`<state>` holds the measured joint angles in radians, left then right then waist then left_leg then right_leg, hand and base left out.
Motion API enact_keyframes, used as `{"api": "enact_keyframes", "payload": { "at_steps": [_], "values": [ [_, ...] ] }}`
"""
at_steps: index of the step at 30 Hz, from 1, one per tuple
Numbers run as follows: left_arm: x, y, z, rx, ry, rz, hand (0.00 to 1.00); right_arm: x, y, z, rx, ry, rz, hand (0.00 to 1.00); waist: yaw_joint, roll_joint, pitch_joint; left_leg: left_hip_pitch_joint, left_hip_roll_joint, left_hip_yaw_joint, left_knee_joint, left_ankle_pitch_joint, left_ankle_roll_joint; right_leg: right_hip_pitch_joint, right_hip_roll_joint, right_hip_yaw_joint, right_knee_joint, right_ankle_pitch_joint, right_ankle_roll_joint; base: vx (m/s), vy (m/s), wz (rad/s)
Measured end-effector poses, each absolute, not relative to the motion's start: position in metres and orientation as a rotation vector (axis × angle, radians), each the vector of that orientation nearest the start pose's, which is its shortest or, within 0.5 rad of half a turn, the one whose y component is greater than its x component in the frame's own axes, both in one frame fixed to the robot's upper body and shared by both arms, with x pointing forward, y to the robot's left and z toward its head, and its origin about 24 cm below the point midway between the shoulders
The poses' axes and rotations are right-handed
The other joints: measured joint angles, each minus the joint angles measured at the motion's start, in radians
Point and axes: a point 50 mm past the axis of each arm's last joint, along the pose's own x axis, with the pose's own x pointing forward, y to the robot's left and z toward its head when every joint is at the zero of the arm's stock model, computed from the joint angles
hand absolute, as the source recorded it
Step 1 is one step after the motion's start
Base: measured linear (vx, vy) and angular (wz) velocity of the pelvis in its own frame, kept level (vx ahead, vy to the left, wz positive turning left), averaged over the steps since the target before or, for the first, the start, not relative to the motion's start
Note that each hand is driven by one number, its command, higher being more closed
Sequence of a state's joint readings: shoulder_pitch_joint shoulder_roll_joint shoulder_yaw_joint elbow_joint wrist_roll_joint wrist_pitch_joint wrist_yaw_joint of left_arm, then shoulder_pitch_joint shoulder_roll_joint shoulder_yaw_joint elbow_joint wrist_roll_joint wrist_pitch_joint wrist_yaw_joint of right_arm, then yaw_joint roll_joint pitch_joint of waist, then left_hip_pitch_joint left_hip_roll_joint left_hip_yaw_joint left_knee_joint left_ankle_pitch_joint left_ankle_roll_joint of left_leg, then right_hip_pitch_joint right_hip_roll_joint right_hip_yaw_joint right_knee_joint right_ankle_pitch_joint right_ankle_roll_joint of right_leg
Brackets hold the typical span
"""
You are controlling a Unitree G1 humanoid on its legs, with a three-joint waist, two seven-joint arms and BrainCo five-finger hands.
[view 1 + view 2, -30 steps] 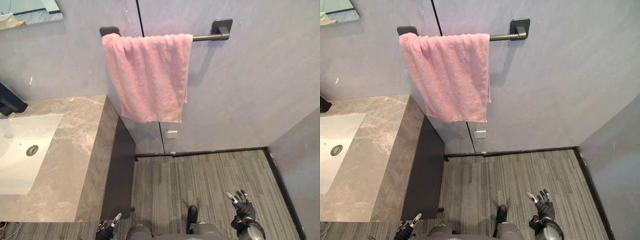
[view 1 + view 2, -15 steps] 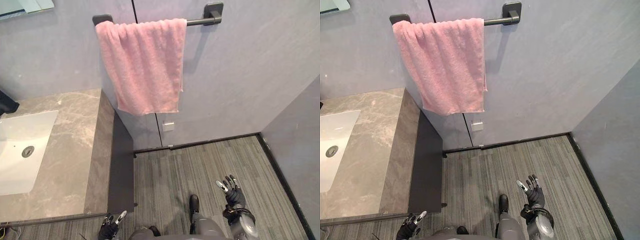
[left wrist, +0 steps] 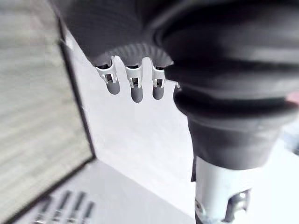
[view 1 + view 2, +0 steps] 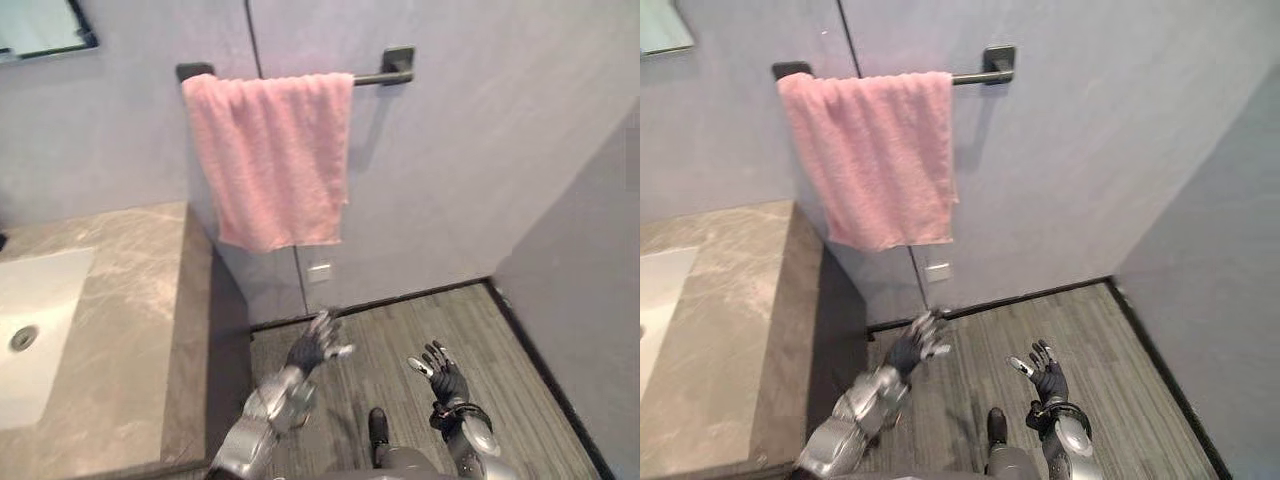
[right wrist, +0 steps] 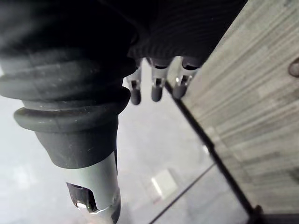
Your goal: Organize washtable
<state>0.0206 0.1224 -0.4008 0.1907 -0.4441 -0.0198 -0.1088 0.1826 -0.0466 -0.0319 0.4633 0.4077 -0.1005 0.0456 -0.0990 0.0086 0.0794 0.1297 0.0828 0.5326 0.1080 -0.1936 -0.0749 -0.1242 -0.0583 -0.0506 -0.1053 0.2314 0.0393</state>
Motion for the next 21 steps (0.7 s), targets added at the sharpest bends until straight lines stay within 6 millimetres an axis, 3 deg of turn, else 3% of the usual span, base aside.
{"api": "enact_keyframes", "payload": {
  "at_steps": [6,12,15,18,21],
  "values": [
    [0.222,0.062,-0.017,-0.375,0.334,-0.484,0.00,0.162,-0.179,-0.100,0.351,0.587,-0.194,0.00,0.001,0.053,0.005,0.020,0.016,-0.007,-0.017,-0.001,0.000,0.000,0.014,-0.005,-0.001,-0.025,0.000,0.04,-0.008,-0.08],
    [0.220,0.052,-0.023,-0.391,0.381,-0.491,0.00,0.167,-0.171,-0.102,0.332,0.604,-0.149,0.00,-0.002,0.067,0.005,0.044,0.036,-0.008,-0.026,-0.001,-0.002,0.023,0.029,-0.039,-0.001,-0.041,-0.012,0.01,-0.030,0.02],
    [0.235,0.065,-0.015,-0.404,0.335,-0.407,0.00,0.165,-0.171,-0.103,0.331,0.609,-0.154,0.00,-0.001,0.068,0.005,0.044,0.041,-0.014,-0.027,0.002,-0.006,0.027,0.029,-0.062,-0.001,-0.044,-0.015,-0.02,-0.014,0.07],
    [0.262,0.100,0.004,-0.419,0.229,-0.232,0.00,0.159,-0.174,-0.104,0.332,0.618,-0.168,0.00,-0.002,0.074,0.005,0.050,0.045,-0.026,-0.032,0.005,-0.011,0.037,0.028,-0.084,-0.001,-0.048,-0.018,-0.02,-0.006,0.11],
    [0.279,0.138,0.039,-0.397,0.053,-0.116,0.00,0.154,-0.182,-0.098,0.324,0.585,-0.194,0.00,0.002,0.074,0.005,0.044,0.039,-0.044,-0.040,0.010,-0.014,0.036,0.023,-0.095,-0.001,-0.045,-0.023,-0.03,0.006,0.12]
  ]
}}
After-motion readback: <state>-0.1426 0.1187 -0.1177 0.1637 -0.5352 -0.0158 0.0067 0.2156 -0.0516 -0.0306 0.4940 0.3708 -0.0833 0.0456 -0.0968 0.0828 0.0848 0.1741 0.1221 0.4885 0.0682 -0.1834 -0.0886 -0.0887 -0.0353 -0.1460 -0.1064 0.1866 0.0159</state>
